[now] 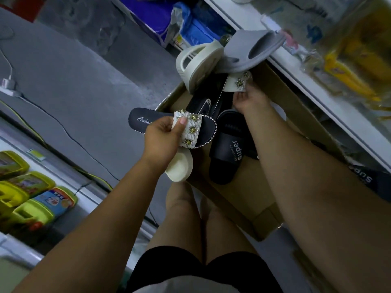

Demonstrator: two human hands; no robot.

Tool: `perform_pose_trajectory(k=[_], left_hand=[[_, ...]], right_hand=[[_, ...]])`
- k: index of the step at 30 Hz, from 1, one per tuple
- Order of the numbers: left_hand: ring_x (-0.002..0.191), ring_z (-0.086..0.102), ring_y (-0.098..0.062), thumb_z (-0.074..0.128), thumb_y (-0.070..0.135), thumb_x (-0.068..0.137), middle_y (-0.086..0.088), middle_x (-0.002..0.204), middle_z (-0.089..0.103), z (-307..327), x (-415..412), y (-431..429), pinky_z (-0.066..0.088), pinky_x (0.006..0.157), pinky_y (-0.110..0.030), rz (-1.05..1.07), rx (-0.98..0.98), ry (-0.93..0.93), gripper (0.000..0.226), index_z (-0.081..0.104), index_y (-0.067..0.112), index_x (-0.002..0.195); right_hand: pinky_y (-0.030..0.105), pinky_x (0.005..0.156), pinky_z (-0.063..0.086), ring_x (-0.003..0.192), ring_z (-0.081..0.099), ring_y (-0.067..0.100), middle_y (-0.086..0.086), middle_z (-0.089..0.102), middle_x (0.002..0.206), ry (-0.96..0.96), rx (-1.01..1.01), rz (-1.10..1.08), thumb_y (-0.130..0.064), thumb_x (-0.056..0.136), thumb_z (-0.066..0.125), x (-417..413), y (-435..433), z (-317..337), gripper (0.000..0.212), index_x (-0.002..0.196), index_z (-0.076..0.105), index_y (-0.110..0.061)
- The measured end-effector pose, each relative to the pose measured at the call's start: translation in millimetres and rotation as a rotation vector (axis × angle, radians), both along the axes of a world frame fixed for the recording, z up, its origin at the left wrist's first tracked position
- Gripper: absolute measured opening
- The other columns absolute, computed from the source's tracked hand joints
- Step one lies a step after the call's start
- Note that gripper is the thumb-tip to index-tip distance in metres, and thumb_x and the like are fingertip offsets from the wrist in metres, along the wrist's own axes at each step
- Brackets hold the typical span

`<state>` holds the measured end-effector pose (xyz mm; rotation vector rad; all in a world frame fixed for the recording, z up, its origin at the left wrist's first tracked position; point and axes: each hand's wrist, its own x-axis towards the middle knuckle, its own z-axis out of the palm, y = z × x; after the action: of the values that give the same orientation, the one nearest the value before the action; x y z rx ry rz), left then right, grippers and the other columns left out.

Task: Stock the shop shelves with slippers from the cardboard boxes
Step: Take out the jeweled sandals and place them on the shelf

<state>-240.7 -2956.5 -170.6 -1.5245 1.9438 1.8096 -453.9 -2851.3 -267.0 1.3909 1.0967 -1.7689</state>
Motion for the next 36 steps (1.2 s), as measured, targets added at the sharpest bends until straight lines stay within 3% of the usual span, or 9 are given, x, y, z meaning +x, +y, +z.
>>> perform_pose_trajectory(k=[5, 9, 11, 14, 17, 22, 27, 33, 36], left_hand=[[0.043, 0.042, 0.002, 0.063, 0.024, 0.101, 0.019, 0.043, 0.048, 8, 0, 4, 0.034, 0.051, -0.011, -0.02, 0.022, -0.014, 0.041, 0.051, 0.017, 0.063], [0.045, 0.048, 0.004, 0.063, 0.025, 0.101, 0.019, 0.048, 0.057, 22, 2, 7, 0.036, 0.05, -0.009, -0.038, 0.023, -0.014, 0.036, 0.058, 0.017, 0.066], [0.046, 0.051, 0.004, 0.063, 0.025, 0.1, 0.019, 0.05, 0.06, 31, 2, 8, 0.038, 0.05, -0.009, -0.054, 0.024, -0.012, 0.033, 0.061, 0.016, 0.069], [0.049, 0.052, 0.002, 0.064, 0.028, 0.1, 0.015, 0.055, 0.064, 46, 4, 11, 0.041, 0.052, -0.013, -0.097, 0.024, -0.015, 0.031, 0.064, 0.012, 0.073], [0.065, 0.06, -0.01, 0.065, 0.031, 0.099, -0.006, 0.078, 0.073, 64, 4, 14, 0.049, 0.063, -0.026, -0.149, 0.016, -0.002, 0.033, 0.07, 0.001, 0.087], [0.067, 0.053, -0.021, 0.066, 0.039, 0.098, -0.032, 0.083, 0.063, 81, 9, 11, 0.047, 0.062, -0.04, -0.329, -0.047, 0.006, 0.05, 0.063, -0.01, 0.091], [0.057, 0.047, -0.018, 0.062, 0.04, 0.1, -0.009, 0.062, 0.054, 77, 16, 8, 0.04, 0.059, -0.033, -0.62, -0.12, -0.044, 0.044, 0.06, 0.004, 0.076], [0.052, 0.041, -0.005, 0.063, 0.034, 0.1, -0.004, 0.056, 0.043, 54, 27, 13, 0.036, 0.059, -0.028, -0.871, -0.142, -0.075, 0.044, 0.048, 0.013, 0.064], [0.057, 0.037, -0.012, 0.063, 0.033, 0.1, 0.003, 0.057, 0.035, 45, 33, 21, 0.034, 0.061, -0.031, -0.958, -0.123, -0.095, 0.044, 0.043, 0.024, 0.063]], right_hand=[[0.025, 0.098, 0.046, 0.131, 0.054, 0.018, 0.006, 0.061, 0.138, 0.085, -0.025, -0.086, -0.012, 0.099, 0.062, 27, 20, 41, 0.002, 0.098, 0.062, -0.01], [0.029, 0.113, 0.039, 0.142, 0.044, 0.022, 0.01, 0.055, 0.142, 0.145, -0.041, -0.142, -0.011, 0.102, 0.056, 50, 51, 79, 0.007, 0.102, 0.061, -0.007], [0.03, 0.114, 0.041, 0.138, 0.048, 0.021, 0.009, 0.056, 0.141, 0.203, -0.048, -0.129, -0.013, 0.101, 0.058, 60, 66, 92, 0.006, 0.103, 0.062, -0.009], [0.027, 0.092, 0.055, 0.114, 0.063, 0.015, 0.006, 0.065, 0.129, 0.28, -0.064, -0.147, -0.016, 0.1, 0.061, 75, 90, 109, 0.02, 0.119, 0.064, -0.009], [0.027, 0.089, 0.054, 0.112, 0.066, 0.016, 0.005, 0.07, 0.125, 0.329, -0.093, -0.101, -0.032, 0.099, 0.063, 87, 109, 135, 0.035, 0.127, 0.064, -0.012], [0.043, 0.107, 0.049, 0.122, 0.064, 0.025, 0.003, 0.073, 0.122, 0.456, 0.132, 0.39, -0.062, 0.079, 0.075, 103, 126, 168, 0.055, 0.118, 0.073, -0.024], [0.024, 0.071, 0.052, 0.084, 0.066, 0.006, -0.003, 0.072, 0.092, 0.622, 0.456, 1.097, -0.058, 0.09, 0.067, 128, 150, 176, 0.034, 0.097, 0.071, -0.024], [0.039, 0.096, 0.051, 0.104, 0.057, 0.026, 0.012, 0.057, 0.115, 0.546, 0.573, 1.67, -0.059, 0.079, 0.078, 172, 179, 119, 0.042, 0.101, 0.075, -0.023], [0.04, 0.098, 0.045, 0.111, 0.051, 0.034, 0.011, 0.057, 0.107, 0.564, 0.609, 1.687, -0.049, 0.07, 0.088, 200, 201, 90, 0.033, 0.088, 0.074, -0.025]])
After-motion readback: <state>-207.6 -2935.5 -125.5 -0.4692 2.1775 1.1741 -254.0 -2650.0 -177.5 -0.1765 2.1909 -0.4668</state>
